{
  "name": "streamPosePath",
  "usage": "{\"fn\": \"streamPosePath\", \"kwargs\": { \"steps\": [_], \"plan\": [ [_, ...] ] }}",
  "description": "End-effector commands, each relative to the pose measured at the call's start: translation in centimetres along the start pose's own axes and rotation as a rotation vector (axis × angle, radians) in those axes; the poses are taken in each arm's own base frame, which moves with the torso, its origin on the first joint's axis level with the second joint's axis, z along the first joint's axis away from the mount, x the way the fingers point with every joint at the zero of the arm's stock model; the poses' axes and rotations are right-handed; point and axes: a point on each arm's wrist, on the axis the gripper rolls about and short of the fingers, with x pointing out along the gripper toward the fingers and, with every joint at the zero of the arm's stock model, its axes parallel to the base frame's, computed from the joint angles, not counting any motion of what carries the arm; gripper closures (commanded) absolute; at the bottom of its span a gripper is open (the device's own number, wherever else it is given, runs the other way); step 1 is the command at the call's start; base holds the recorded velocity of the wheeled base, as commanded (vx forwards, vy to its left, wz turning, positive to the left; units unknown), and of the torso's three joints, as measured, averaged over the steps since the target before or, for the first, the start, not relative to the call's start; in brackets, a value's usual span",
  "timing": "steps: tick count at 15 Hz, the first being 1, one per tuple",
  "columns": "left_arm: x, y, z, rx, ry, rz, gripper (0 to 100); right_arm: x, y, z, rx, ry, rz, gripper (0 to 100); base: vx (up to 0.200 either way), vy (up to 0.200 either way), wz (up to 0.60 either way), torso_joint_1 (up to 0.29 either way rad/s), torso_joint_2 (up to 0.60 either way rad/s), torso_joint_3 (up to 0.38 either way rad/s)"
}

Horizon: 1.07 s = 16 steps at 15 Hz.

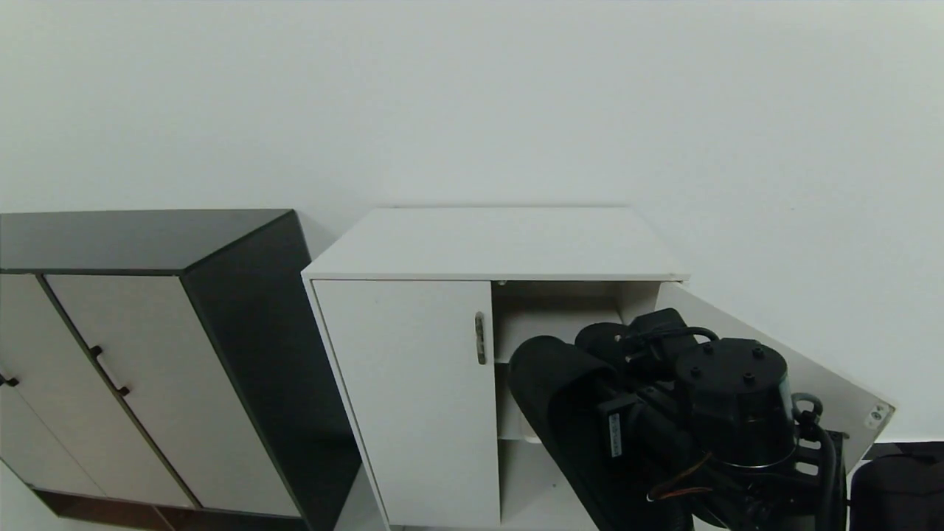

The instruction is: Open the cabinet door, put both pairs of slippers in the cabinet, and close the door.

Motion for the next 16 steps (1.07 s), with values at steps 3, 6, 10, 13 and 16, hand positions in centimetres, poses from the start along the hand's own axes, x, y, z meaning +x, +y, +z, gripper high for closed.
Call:
{"fn": "streamPosePath", "kwargs": {
  "steps": [3, 6, 10, 13, 16],
  "plan": [
    [0.0, 0.0, 0.0, 0.0, 0.0, 0.0, 100, 0.22, 0.09, -0.31, -0.006, 0.011, -0.002, 100, 0.0, 0.0, 0.0, -0.185, 0.51, 0.317],
    [0.0, 0.0, 0.0, 0.0, 0.0, 0.0, 100, 0.46, 0.17, -0.61, -0.012, 0.021, -0.004, 100, 0.0, 0.0, 0.0, -0.165, 0.49, 0.32],
    [0.0, 0.0, 0.0, 0.0, 0.0, 0.0, 100, 0.45, 0.16, -0.65, -0.013, 0.022, -0.004, 100, 0.0, 0.0, 0.0, -0.146, 0.47, 0.321],
    [0.0, 0.0, 0.0, 0.0, 0.0, 0.0, 100, 0.47, 0.16, -0.73, -0.015, 0.025, -0.005, 100, 0.0, 0.0, 0.0, -0.111, 0.46, 0.339],
    [0.0, 0.0, 0.0, 0.0, 0.0, 0.0, 100, 0.69, 0.24, -0.96, -0.02, 0.033, -0.006, 100, 0.0, 0.0, 0.0, -0.084, 0.44, 0.369]
  ]
}}
